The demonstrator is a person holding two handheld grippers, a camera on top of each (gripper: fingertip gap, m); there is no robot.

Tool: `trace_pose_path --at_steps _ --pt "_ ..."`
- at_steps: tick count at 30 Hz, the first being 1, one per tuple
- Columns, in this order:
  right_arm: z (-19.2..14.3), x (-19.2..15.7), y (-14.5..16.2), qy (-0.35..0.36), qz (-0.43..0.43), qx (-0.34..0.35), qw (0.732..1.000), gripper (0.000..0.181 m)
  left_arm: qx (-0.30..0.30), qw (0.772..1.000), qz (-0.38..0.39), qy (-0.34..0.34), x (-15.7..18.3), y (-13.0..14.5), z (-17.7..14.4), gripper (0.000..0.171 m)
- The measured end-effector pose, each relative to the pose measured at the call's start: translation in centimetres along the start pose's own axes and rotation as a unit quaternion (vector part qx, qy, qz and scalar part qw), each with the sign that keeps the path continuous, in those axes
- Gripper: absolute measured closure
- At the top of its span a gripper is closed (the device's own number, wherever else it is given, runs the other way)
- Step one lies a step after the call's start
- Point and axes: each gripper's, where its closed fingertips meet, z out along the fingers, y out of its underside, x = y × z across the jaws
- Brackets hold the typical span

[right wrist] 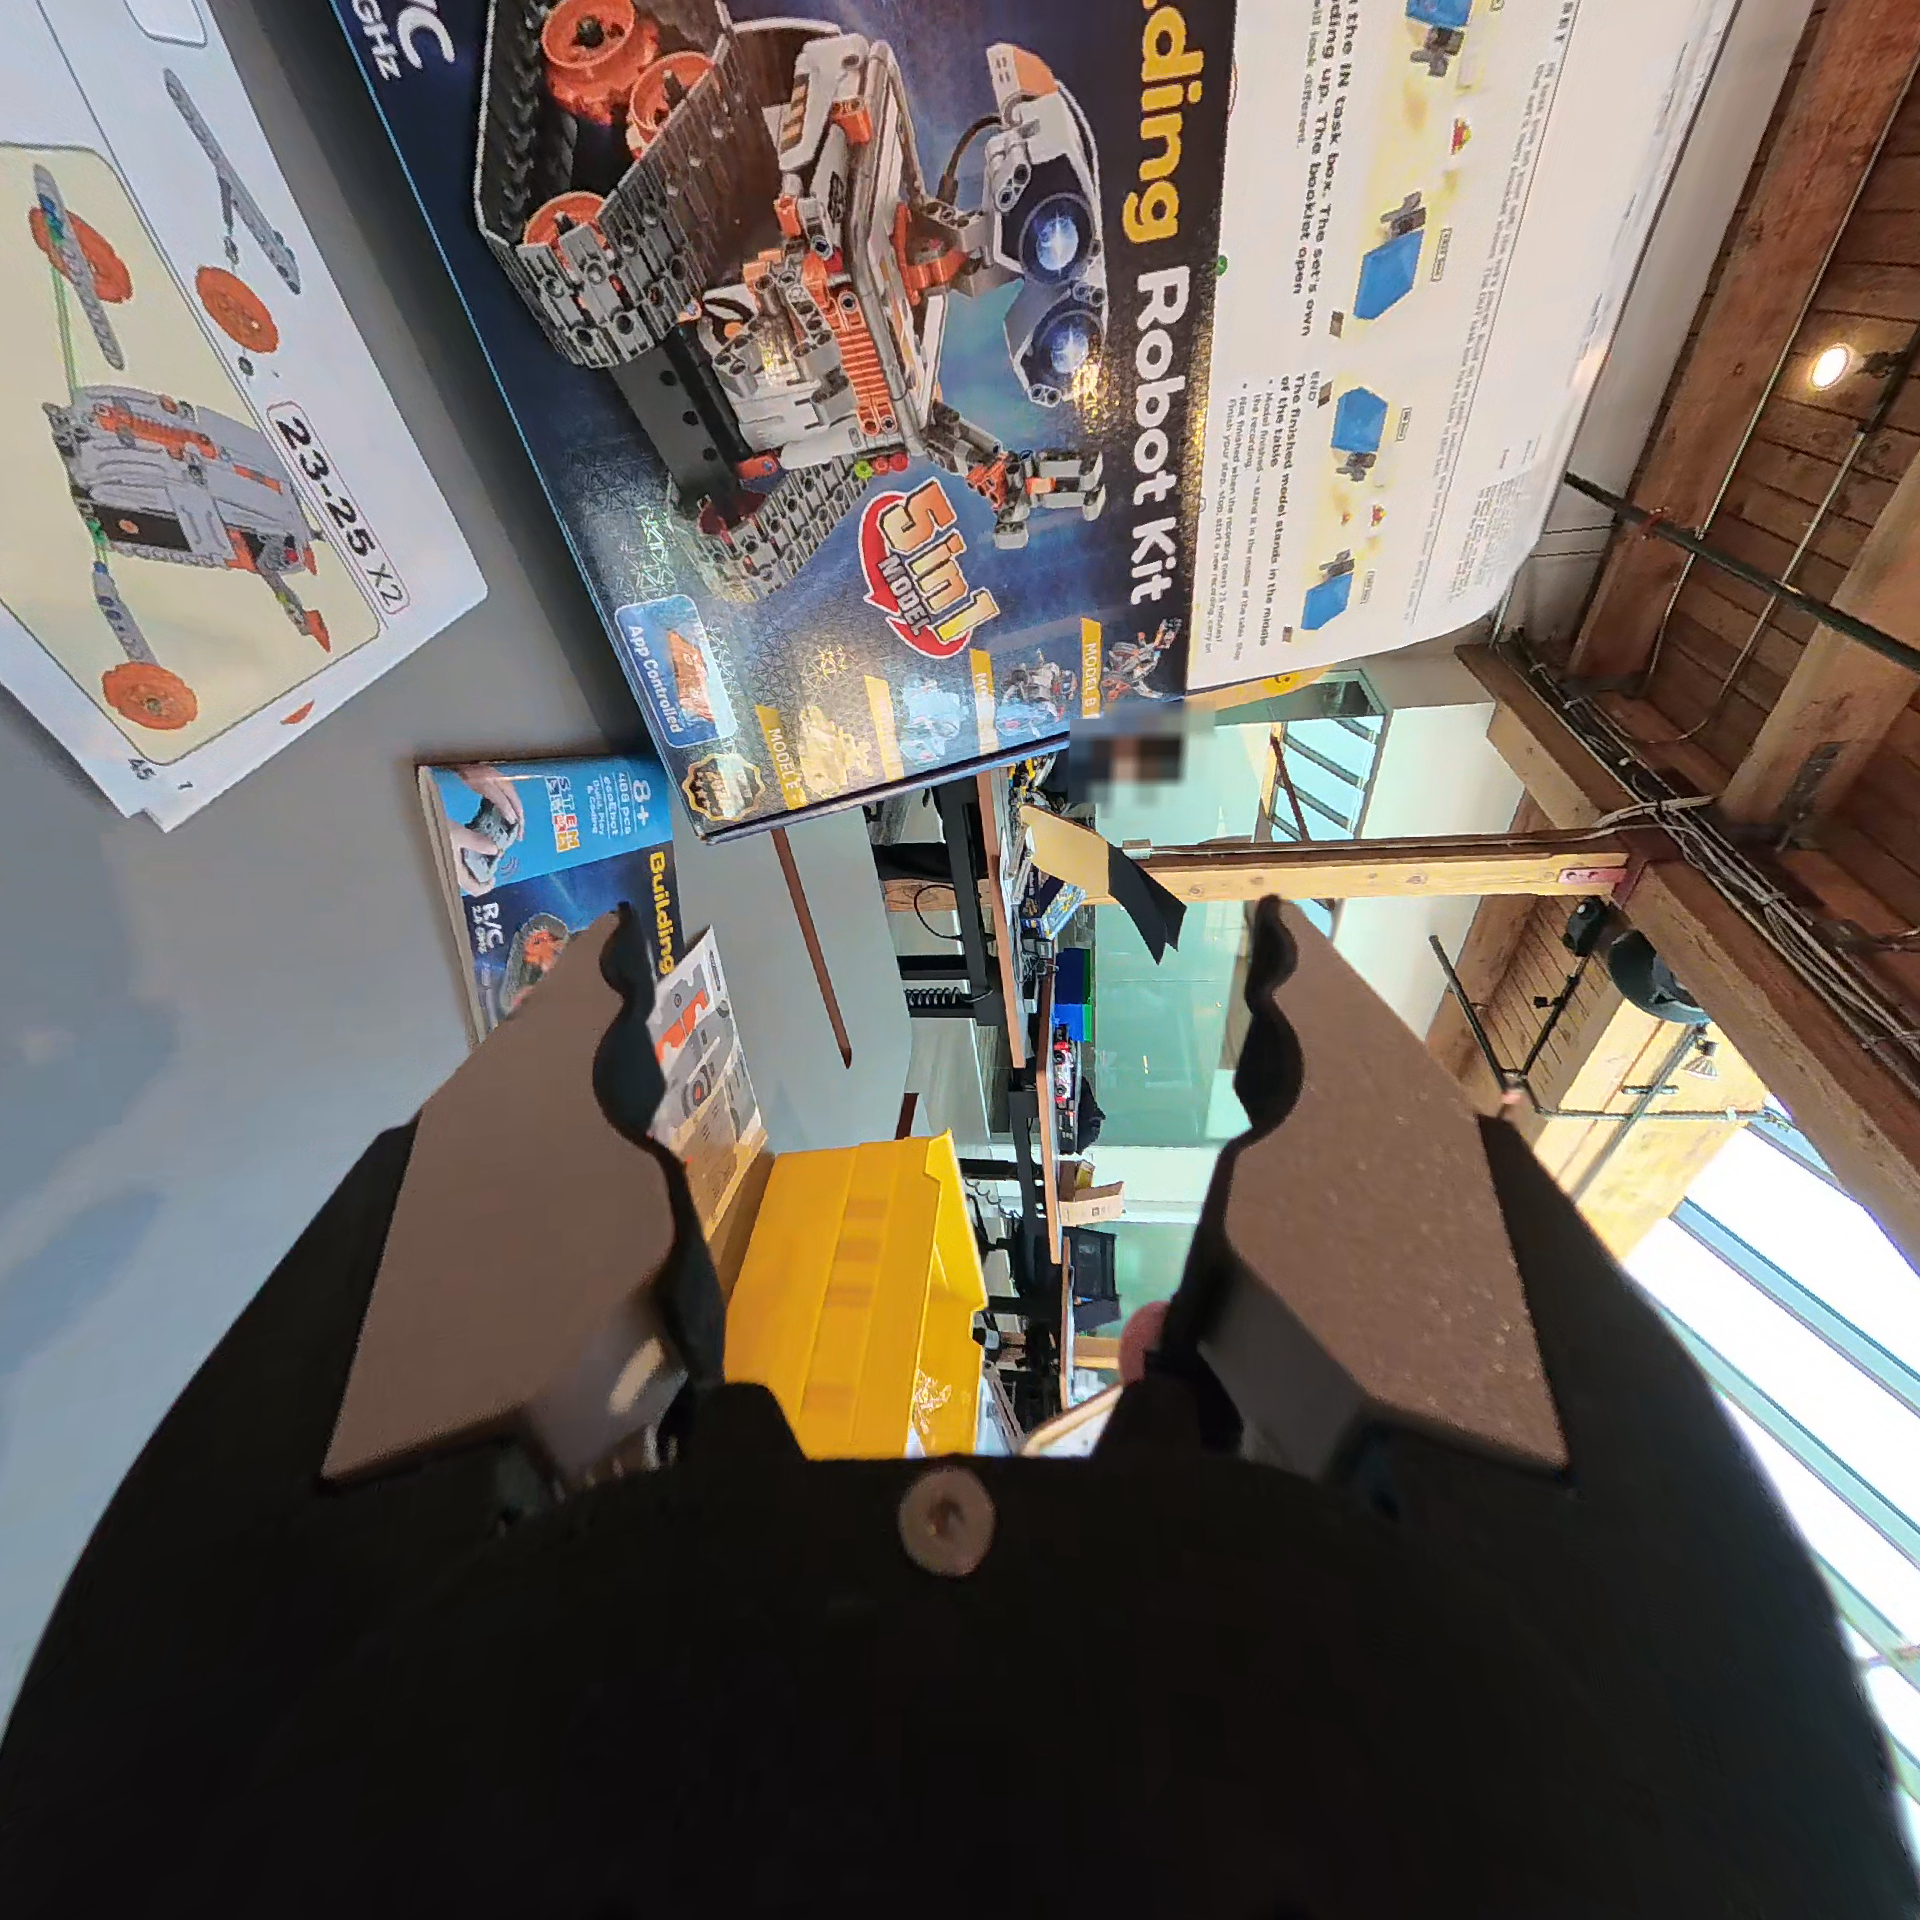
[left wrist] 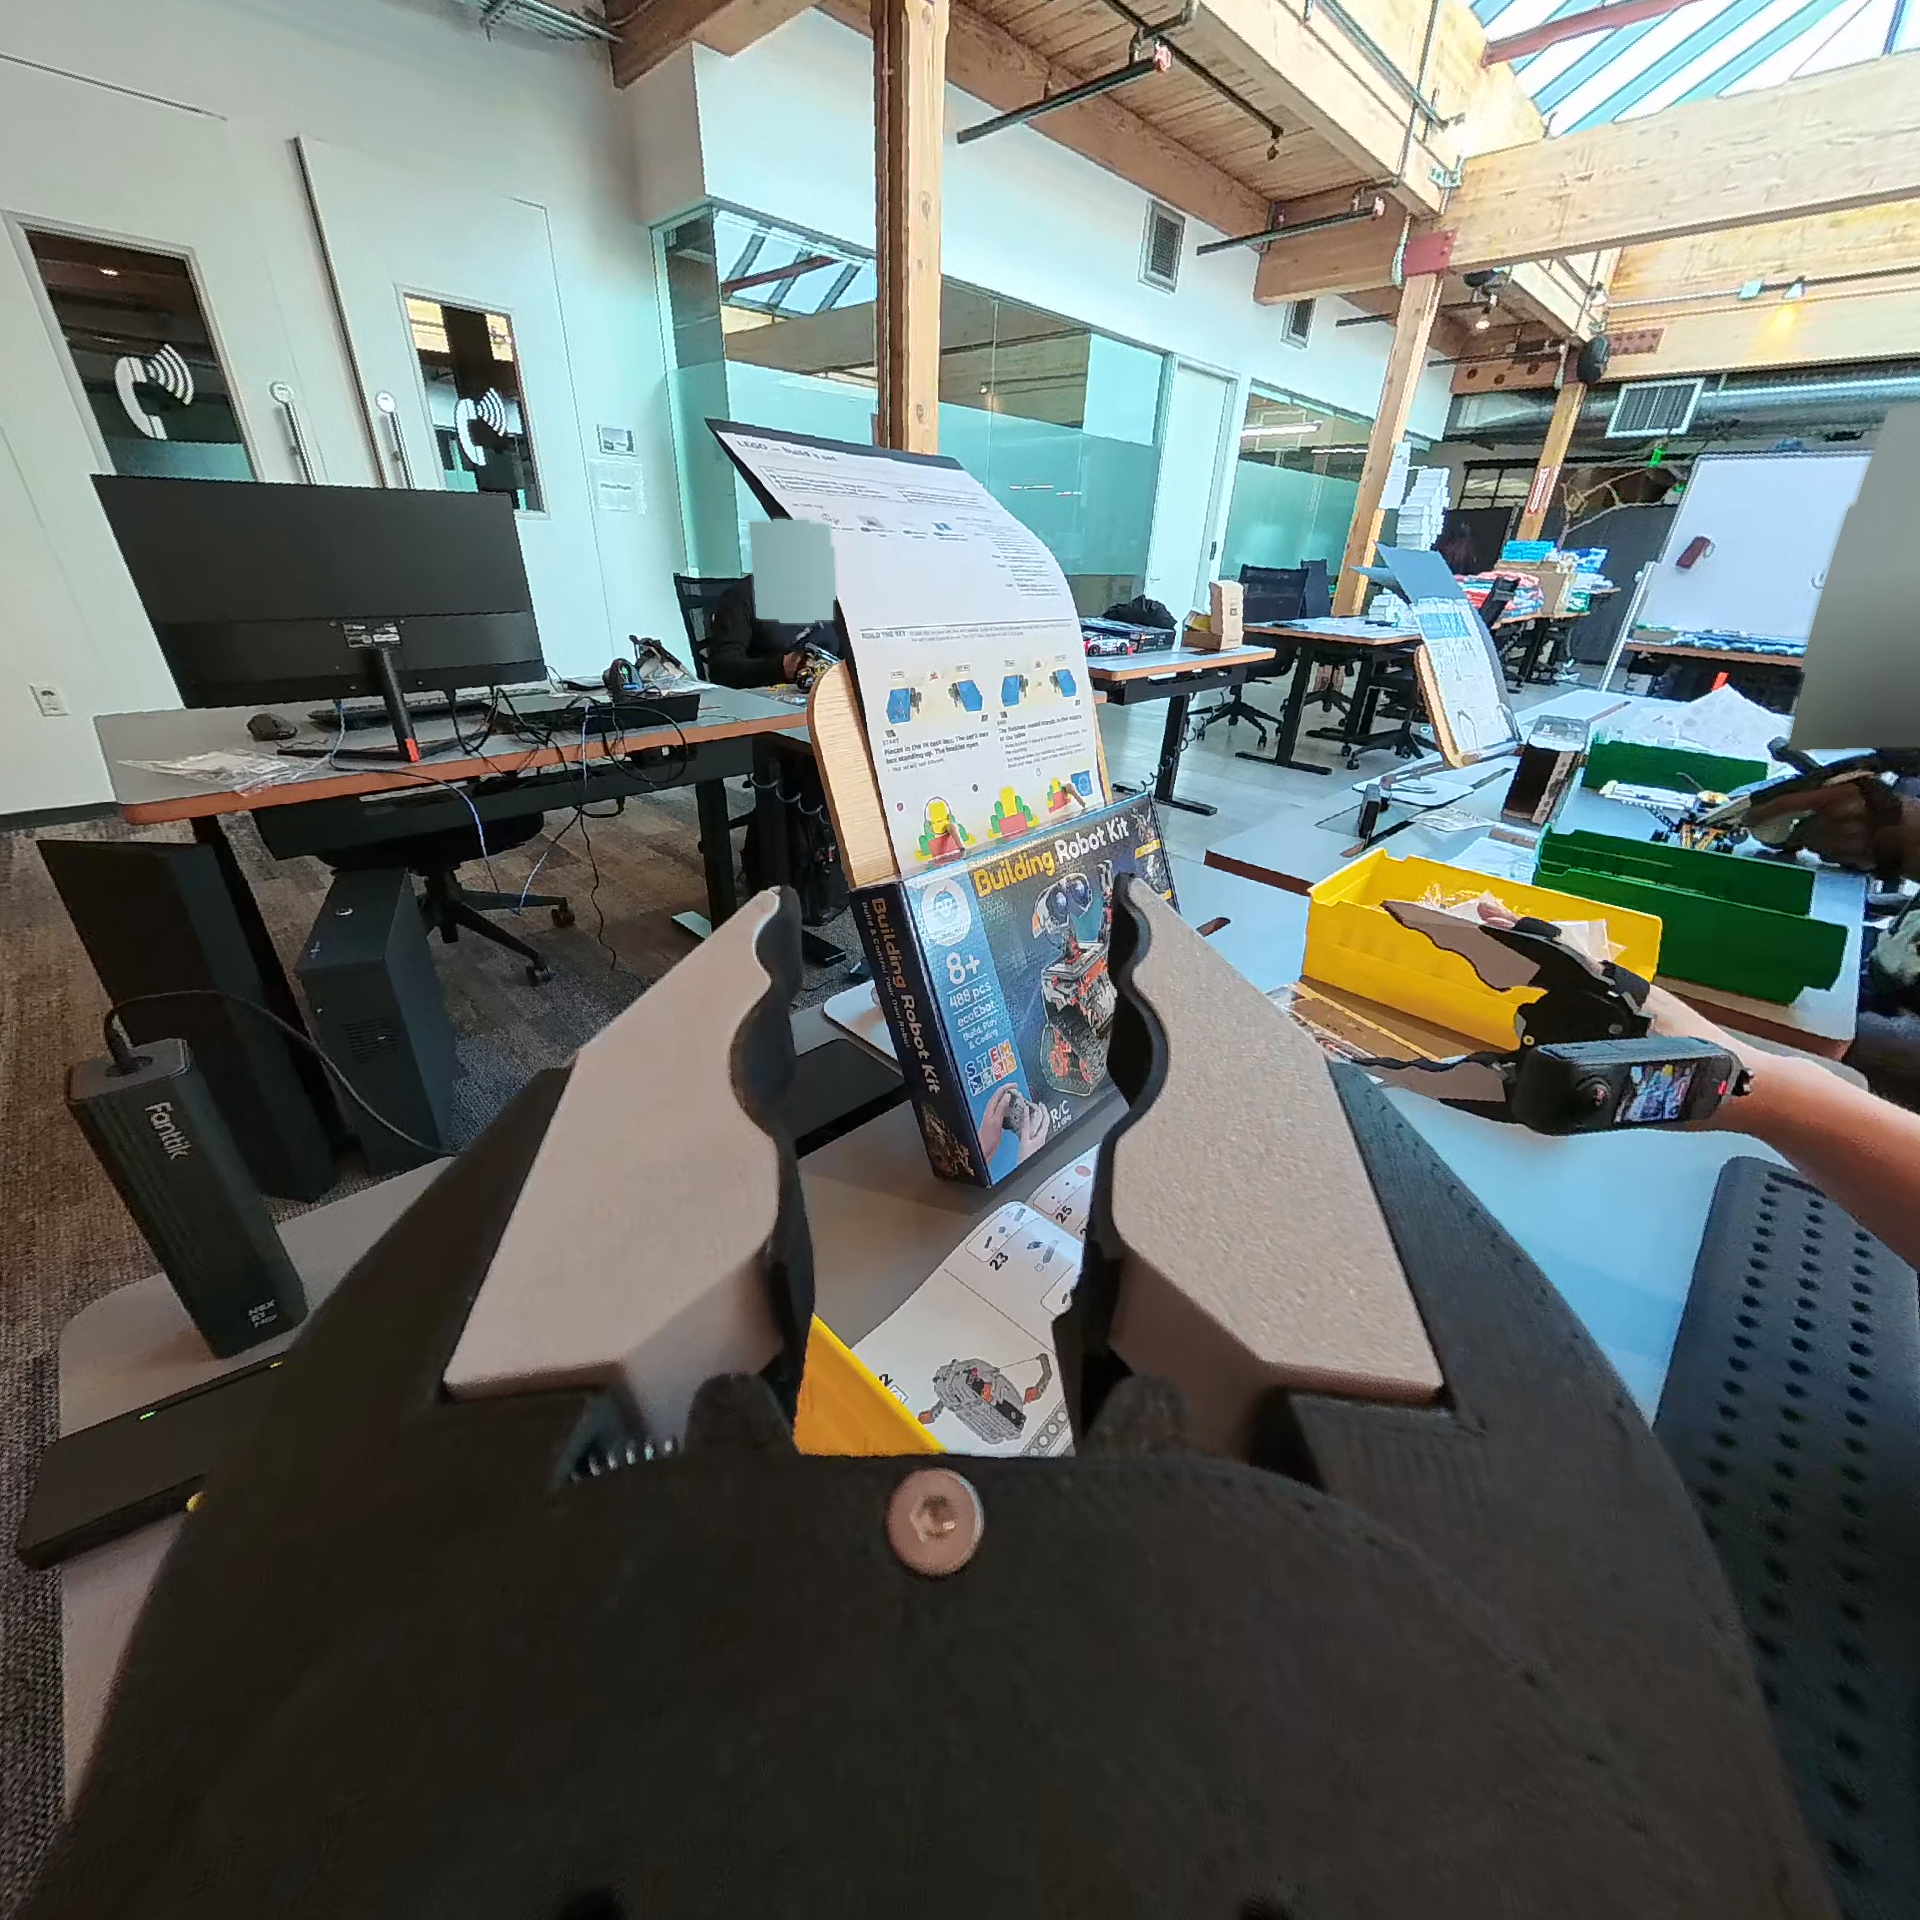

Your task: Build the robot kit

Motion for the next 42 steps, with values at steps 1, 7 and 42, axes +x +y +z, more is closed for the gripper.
trace_pose_path --at_steps 1,7,42 --pt "0.0 0.1 0.3 0.005 -0.009 -0.007 1.0 0.068 0.0 1.0 0.0 0.0 0.0 0.0 0.0 0.114" --pt "0.5 1.4 3.1 0.059 -0.094 -0.087 0.99 0.068 -0.003 1.0 0.002 0.002 0.2 0.1 0.0 0.113" --pt "-0.7 5.7 5.3 -0.101 0.674 0.051 0.73 0.046 -0.021 1.0 0.008 0.003 0.5 0.7 0.4 0.112"
